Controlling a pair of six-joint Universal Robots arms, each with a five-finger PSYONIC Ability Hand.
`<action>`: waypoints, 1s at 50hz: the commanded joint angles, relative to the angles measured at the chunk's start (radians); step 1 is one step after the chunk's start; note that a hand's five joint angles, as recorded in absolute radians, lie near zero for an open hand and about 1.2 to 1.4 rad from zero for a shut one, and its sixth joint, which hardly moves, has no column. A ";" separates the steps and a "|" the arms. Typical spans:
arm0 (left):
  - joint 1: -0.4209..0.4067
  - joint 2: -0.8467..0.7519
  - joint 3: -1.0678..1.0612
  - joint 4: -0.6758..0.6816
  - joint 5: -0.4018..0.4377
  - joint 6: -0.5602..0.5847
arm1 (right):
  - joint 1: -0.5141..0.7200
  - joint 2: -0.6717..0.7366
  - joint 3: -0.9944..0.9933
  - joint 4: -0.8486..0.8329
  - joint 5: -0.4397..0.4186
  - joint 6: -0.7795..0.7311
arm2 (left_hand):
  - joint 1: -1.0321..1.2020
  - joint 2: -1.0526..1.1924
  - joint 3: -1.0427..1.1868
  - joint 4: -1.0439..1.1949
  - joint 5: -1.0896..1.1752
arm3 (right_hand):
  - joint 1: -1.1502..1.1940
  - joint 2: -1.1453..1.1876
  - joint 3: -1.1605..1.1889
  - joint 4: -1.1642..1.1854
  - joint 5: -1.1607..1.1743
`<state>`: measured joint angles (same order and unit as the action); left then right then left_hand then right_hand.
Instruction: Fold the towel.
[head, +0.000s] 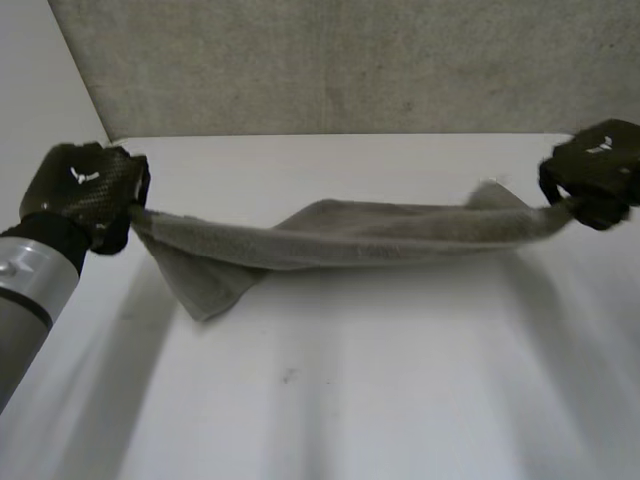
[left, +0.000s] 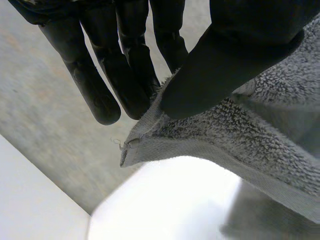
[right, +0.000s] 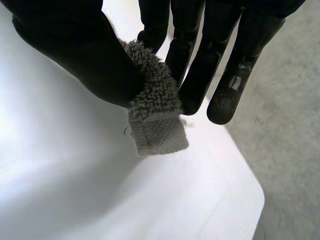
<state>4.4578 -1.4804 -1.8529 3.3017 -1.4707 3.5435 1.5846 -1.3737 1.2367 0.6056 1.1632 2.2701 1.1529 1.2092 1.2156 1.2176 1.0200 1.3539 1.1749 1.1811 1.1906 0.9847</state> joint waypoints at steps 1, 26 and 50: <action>-0.011 0.029 -0.011 -0.210 0.032 0.112 | -0.086 -0.162 0.153 0.134 0.004 -0.179 | 0.243 0.187 0.181 0.179 0.202 | 0.042 0.221 0.215 0.206 0.237; -0.006 -0.452 0.251 -0.122 0.112 0.354 | -0.038 0.268 0.102 -0.017 0.164 -0.216 | 0.243 0.187 0.181 0.179 0.202 | 0.042 0.221 0.215 0.206 0.237; -0.025 -0.529 0.882 0.228 -0.092 0.094 | 0.109 0.156 -0.199 -0.701 0.147 0.290 | 0.243 0.187 0.181 0.179 0.202 | 0.042 0.221 0.215 0.206 0.237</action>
<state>4.4303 -2.0377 -0.8563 3.5444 -1.5755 3.6930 1.6944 -1.1786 0.8515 -0.1052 1.3505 2.5770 1.1529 1.2092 1.2163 1.2178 1.0262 1.3619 1.1750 1.1871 1.1907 0.9970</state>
